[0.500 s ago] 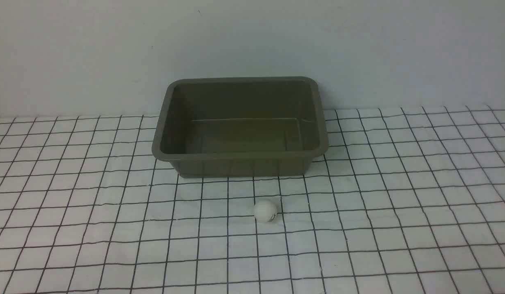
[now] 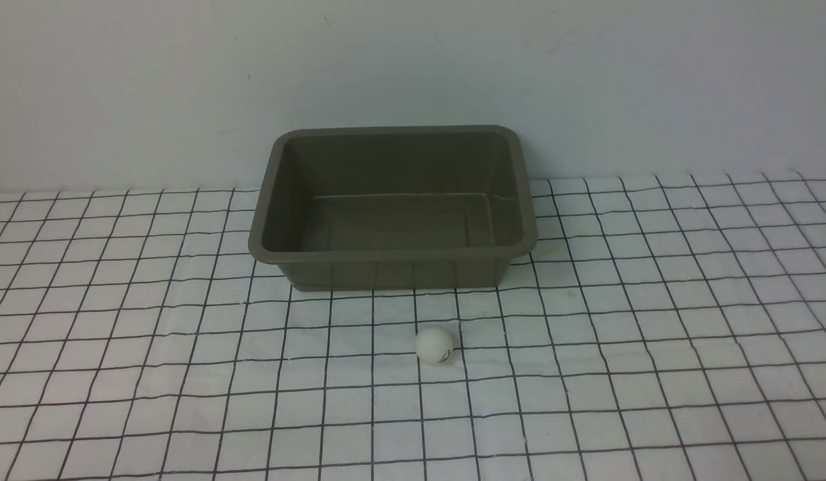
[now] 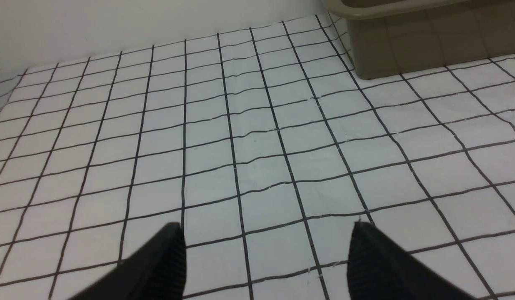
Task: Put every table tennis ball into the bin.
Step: Use the right arm to clamp the table tennis ball closest to it
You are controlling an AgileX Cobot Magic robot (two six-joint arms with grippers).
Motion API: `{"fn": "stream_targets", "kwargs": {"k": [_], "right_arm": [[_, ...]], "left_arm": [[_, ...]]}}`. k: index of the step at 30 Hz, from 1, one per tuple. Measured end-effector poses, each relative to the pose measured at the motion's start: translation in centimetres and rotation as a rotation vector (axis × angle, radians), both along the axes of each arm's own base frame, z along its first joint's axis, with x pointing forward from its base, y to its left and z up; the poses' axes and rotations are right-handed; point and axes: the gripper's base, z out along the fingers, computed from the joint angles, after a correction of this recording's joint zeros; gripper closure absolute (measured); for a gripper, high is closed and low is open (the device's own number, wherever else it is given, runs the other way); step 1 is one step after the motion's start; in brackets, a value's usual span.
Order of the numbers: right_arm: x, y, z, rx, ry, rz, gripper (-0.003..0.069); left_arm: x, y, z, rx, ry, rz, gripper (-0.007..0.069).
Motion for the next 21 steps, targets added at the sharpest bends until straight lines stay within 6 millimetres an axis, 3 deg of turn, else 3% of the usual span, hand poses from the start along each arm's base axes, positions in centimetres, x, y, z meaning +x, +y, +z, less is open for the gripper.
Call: {"fn": "stream_targets", "kwargs": {"k": [10, 17, 18, 21], "right_arm": [[0.0, 0.0, 0.0, 0.006, 0.000, -0.002, 0.0134], [0.1, 0.4, 1.1, 0.167, -0.091, 0.005, 0.0134], [-0.2, 0.4, 3.4, 0.173, -0.156, 0.014, 0.0134], [-1.2, 0.4, 7.5, 0.179, -0.247, 0.029, 0.0134]], "left_arm": [[0.0, 0.0, 0.0, 0.000, 0.000, 0.000, 0.0157], [0.0, 0.0, 0.0, 0.000, 0.000, 0.000, 0.0157], [0.0, 0.0, 0.0, 0.000, 0.000, 0.000, 0.0157], [0.0, 0.0, 0.0, 0.000, 0.000, 0.000, 0.0157]]}}
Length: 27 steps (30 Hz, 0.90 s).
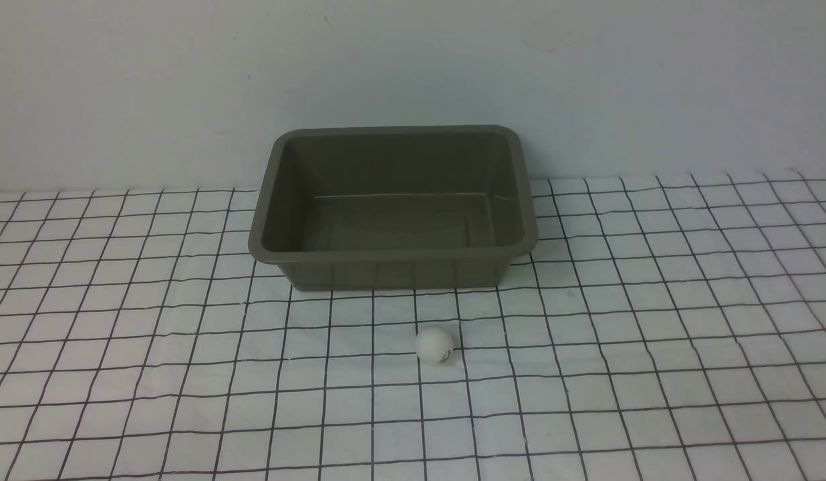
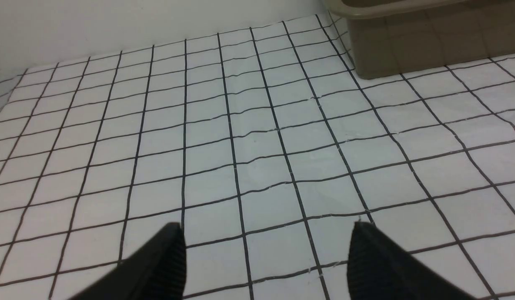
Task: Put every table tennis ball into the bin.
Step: Use the right arm to clamp the table tennis ball closest to it
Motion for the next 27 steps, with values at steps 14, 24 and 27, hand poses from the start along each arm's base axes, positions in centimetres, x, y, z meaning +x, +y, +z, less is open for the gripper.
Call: {"fn": "stream_targets", "kwargs": {"k": [14, 24, 27], "right_arm": [[-1.0, 1.3, 8.2, 0.141, 0.186, 0.138, 0.0134], [-0.8, 2.0, 9.2, 0.299, 0.128, 0.214, 0.0134], [-0.9, 2.0, 9.3, 0.313, 0.121, 0.220, 0.0134]], "left_arm": [[0.0, 0.0, 0.0, 0.000, 0.000, 0.000, 0.0157], [0.0, 0.0, 0.0, 0.000, 0.000, 0.000, 0.0157], [0.0, 0.0, 0.0, 0.000, 0.000, 0.000, 0.0157]]}}
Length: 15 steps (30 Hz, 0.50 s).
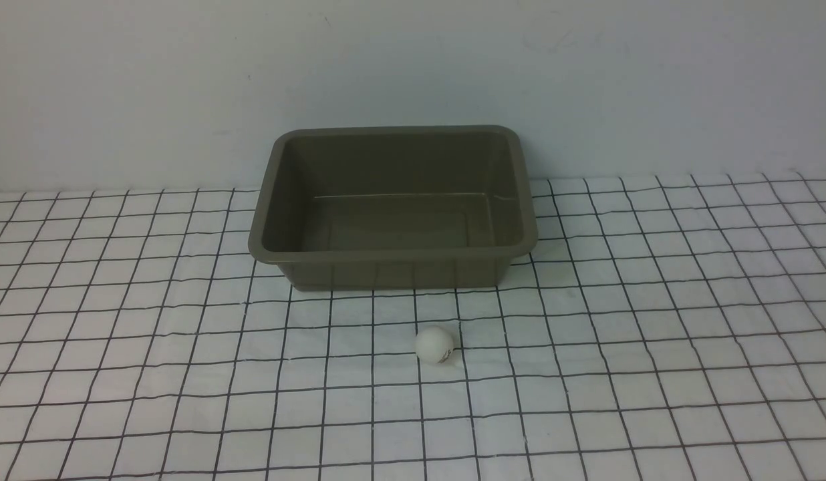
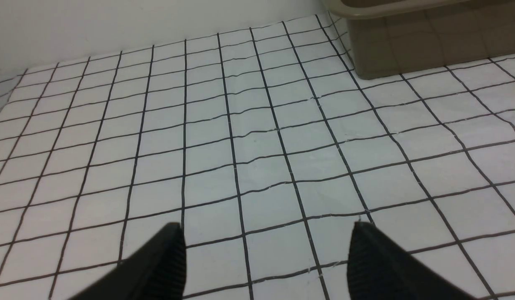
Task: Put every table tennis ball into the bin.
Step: Use the right arm to clamp the table tennis ball closest to it
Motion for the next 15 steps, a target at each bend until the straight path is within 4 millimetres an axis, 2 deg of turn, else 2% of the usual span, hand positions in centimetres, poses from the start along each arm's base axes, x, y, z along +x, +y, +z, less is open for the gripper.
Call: {"fn": "stream_targets", "kwargs": {"k": [15], "right_arm": [[-0.06, 0.22, 0.13, 0.049, 0.001, 0.022, 0.0134]], "left_arm": [[0.00, 0.00, 0.00, 0.000, 0.000, 0.000, 0.0157]]}}
